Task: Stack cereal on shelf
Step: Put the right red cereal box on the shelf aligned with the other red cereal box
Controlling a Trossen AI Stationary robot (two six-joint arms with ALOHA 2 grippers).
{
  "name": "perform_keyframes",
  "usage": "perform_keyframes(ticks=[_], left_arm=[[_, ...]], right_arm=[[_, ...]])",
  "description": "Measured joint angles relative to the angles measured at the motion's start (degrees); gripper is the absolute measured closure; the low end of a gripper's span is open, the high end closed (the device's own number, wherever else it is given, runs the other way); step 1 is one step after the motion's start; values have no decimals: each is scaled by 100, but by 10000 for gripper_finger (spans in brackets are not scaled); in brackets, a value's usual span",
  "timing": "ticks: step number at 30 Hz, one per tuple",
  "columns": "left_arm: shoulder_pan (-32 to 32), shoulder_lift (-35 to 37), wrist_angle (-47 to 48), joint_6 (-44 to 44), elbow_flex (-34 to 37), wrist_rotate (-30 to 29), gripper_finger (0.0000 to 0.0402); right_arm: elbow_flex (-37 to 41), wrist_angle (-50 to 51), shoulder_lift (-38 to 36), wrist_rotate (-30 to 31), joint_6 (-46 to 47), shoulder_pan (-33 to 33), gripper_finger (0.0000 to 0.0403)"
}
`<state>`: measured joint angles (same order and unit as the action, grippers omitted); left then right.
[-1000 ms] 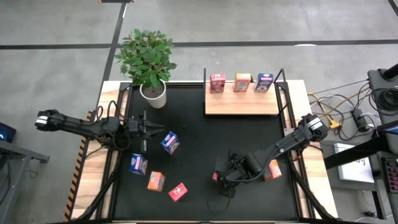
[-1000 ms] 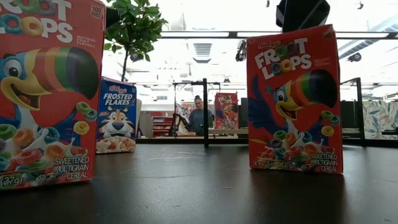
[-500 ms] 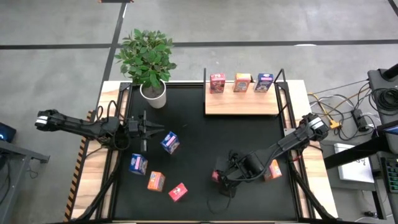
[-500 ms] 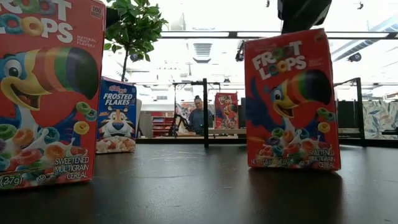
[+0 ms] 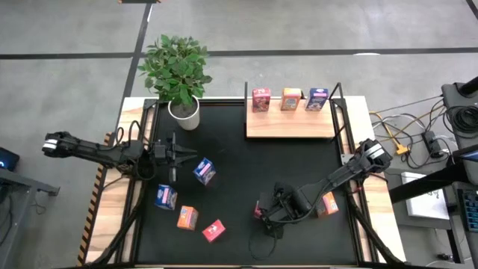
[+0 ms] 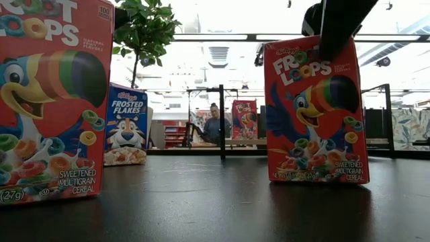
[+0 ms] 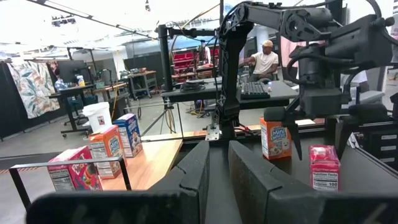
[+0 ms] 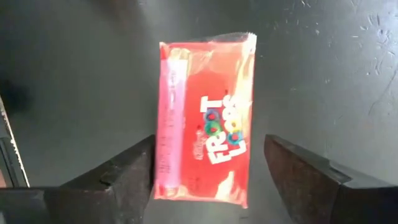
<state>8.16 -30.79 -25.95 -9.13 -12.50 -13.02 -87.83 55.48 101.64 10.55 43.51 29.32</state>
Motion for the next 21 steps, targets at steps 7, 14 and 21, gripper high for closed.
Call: perform_keyframes(ticks=[7, 14, 21], left_arm=[[0, -2, -1, 0, 0, 0, 357], [0, -2, -10, 0, 0, 0, 357], [2, 0, -49, 0, 0, 2, 357]], right_arm=[[0, -7, -1, -2, -53, -24, 196], [0, -14, -269, -17, -221, -112, 228], [0, 336, -1031, -4, -718, -589, 231]])
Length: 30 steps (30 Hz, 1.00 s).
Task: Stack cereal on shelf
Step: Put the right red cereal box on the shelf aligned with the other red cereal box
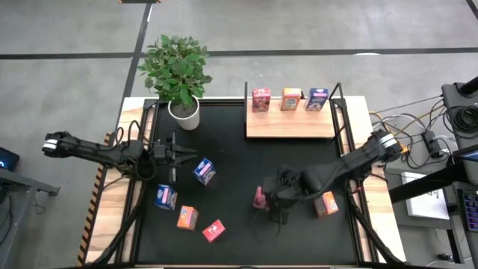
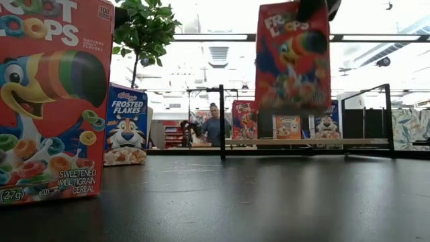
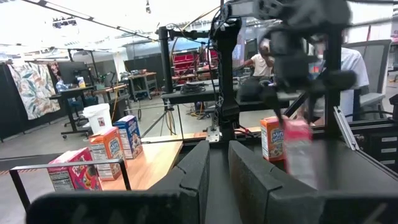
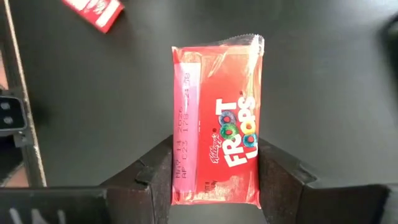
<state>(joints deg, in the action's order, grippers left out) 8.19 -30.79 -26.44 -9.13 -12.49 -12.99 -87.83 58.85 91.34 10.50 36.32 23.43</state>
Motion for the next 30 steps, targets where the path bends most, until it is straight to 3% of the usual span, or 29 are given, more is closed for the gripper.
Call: perform_keyframes(ticks=[9, 18, 25, 30], left_arm=[[-2, -2, -15, 0, 0, 0, 357], [-2, -4, -15, 0, 0, 0, 357], [-2, -4, -13, -25, 0, 0, 357], [-2, -4, -14, -82, -1, 0, 357]], right_arm=[[-2, 843, -1008, 198, -907, -1226, 232], [-2, 571, -1115, 249, -3330, -3181, 232], [-2, -87, -578, -877, -5130, -4741, 232], [-2, -271, -115, -1337, -5808, -5402, 232]])
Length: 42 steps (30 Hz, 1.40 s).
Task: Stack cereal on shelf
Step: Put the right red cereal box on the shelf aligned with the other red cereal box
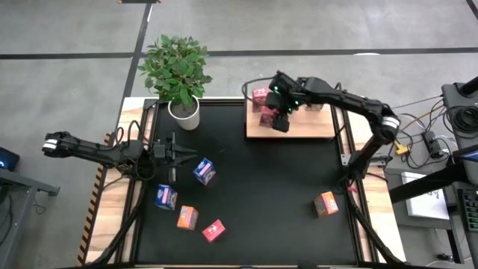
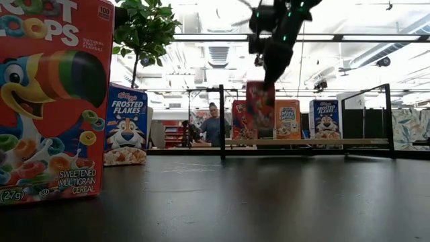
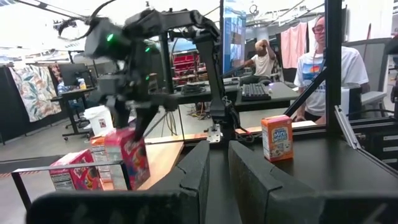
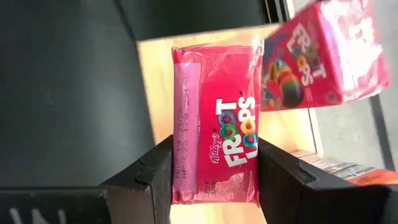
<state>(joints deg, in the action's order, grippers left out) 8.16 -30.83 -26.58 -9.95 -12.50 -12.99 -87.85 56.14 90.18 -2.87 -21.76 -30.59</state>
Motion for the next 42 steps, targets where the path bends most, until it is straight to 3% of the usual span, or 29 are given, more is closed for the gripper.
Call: perform_keyframes(ticks=[15, 32, 37, 42], left_arm=[[0, 5, -43, -253, 1, -2, 357], [0, 7, -43, -246, 1, -4, 357], [-2, 7, -43, -246, 1, -4, 357], [0, 4, -41, -244, 1, -4, 357]], right_arm=[[0, 37, 364, -55, -446, -236, 229], [-278, 357, 177, -4, 47, -212, 150], [-606, 1021, -38, -3, 455, -166, 157], [-506, 1486, -204, 120, 751, -170, 205]])
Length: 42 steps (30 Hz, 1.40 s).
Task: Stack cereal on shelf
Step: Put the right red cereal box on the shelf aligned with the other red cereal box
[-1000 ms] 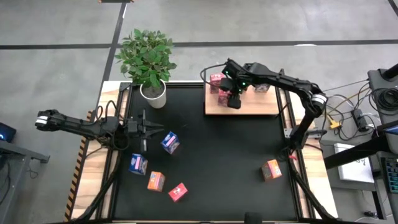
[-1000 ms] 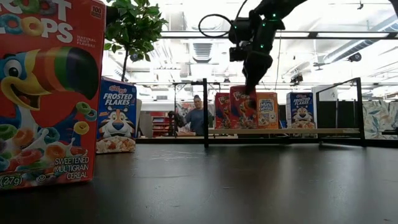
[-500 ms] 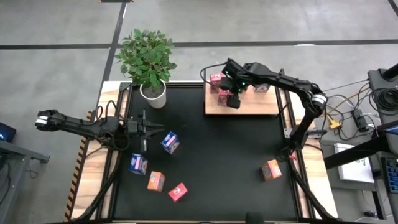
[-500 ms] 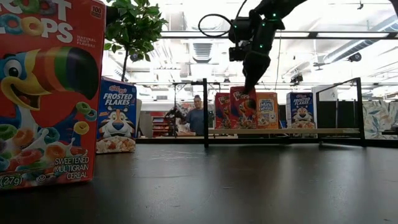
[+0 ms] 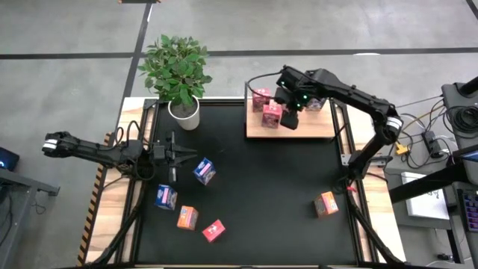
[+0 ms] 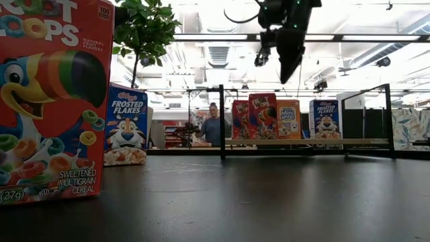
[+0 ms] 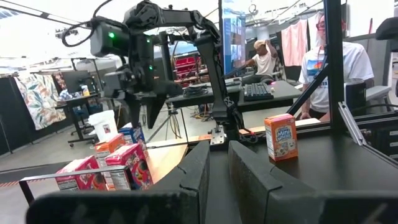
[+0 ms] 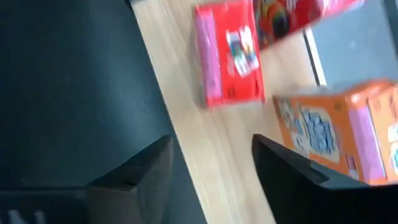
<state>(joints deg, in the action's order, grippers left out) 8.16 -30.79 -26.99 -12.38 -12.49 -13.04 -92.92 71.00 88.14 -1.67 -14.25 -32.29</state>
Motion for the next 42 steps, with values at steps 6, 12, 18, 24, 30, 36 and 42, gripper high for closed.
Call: perform_keyframes(ticks=[6, 12, 18, 24, 30, 36, 42], left_arm=[[0, 0, 3, 0, 0, 0, 357], [0, 0, 3, 0, 0, -2, 357], [0, 0, 1, 0, 0, -2, 357], [0, 0, 1, 0, 0, -2, 357], [0, 0, 1, 0, 0, 0, 357], [0, 0, 1, 2, 0, -1, 357], [0, 0, 1, 0, 0, 0, 357]], right_arm=[[547, -532, -6, 486, 52, -7, 301], [976, -1371, 0, 667, -157, -37, 381], [983, -1835, 10, 773, -321, -37, 393], [983, -2085, 10, 773, -364, -37, 394], [985, -2076, 13, 765, -247, -35, 394], [1068, -2035, 13, 765, -172, -35, 394], [1389, -2205, 16, 767, -174, -35, 394]])
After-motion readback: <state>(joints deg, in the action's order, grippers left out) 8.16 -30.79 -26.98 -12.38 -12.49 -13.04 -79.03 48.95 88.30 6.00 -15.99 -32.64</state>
